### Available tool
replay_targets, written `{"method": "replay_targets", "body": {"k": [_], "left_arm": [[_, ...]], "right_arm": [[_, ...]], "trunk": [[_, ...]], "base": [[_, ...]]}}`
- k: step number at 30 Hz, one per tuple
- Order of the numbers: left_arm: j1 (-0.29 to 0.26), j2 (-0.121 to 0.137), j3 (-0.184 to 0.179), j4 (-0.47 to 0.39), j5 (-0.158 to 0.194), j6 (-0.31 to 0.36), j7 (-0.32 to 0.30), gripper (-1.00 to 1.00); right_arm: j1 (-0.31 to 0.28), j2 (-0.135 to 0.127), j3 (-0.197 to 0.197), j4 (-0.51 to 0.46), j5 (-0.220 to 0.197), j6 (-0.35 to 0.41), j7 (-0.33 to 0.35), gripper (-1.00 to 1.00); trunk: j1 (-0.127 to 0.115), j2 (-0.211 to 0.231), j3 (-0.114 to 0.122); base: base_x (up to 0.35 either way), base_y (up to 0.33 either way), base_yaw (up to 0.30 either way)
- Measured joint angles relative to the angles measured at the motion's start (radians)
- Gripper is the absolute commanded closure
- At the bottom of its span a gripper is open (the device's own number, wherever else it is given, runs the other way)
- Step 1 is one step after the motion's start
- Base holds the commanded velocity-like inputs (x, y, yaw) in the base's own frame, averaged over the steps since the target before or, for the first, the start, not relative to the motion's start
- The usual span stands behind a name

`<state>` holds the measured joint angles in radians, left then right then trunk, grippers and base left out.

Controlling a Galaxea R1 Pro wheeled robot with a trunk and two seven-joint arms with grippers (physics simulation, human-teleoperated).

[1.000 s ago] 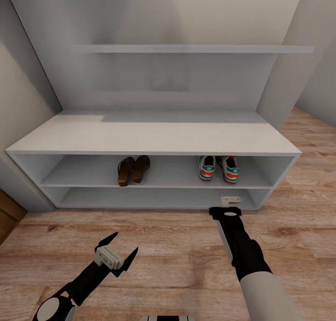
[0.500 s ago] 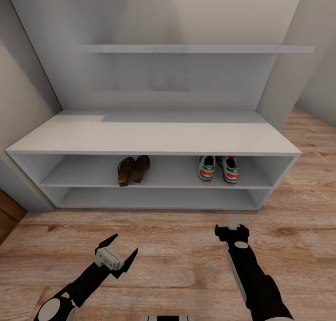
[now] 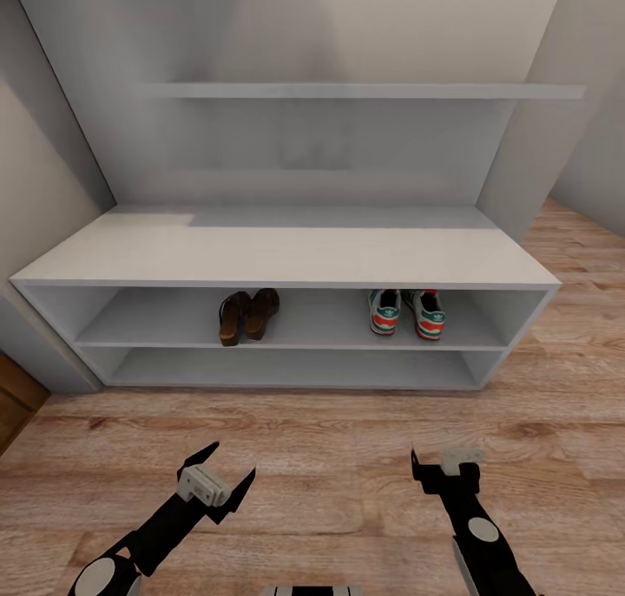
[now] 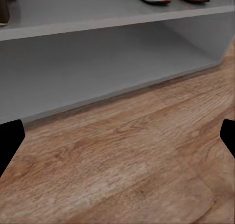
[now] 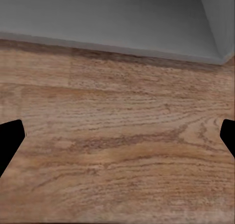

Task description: Pick up the two gym shoes and the two sandals from the corridor floor and place them onto the hallstand (shoe rack) in the corridor, making sure they are on the rack and not on the floor. Arrange them so the two gym shoes are next to each other and the two sandals are next to each other.

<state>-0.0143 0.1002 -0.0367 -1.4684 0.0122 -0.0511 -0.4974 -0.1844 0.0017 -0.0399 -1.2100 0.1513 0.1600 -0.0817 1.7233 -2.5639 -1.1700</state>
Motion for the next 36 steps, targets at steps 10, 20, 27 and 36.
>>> {"method": "replay_targets", "body": {"k": [10,20,27,36], "left_arm": [[-0.001,0.01,0.018,0.027,0.001,-0.001,-0.001,-1.0],[0.0,0.013,0.053,0.034,0.001,0.0,-0.002,-1.0],[0.001,0.014,0.087,0.036,0.0,0.0,-0.003,-1.0],[0.002,0.015,0.118,0.039,0.0,0.0,-0.003,-1.0]], "right_arm": [[0.05,-0.009,-0.004,0.017,0.003,-0.098,0.022,-1.0],[0.081,-0.011,-0.005,0.023,0.001,-0.127,0.029,-1.0],[0.098,-0.008,-0.002,0.019,0.004,-0.136,0.031,-1.0],[0.108,-0.002,0.002,0.009,0.007,-0.141,0.032,-1.0]], "trunk": [[0.0,0.0,0.0],[0.0,0.0,0.0],[0.0,0.0,0.0],[0.0,0.0,0.0]], "base": [[0.0,0.0,0.0],[0.0,0.0,0.0],[0.0,0.0,0.0],[0.0,0.0,0.0]]}}
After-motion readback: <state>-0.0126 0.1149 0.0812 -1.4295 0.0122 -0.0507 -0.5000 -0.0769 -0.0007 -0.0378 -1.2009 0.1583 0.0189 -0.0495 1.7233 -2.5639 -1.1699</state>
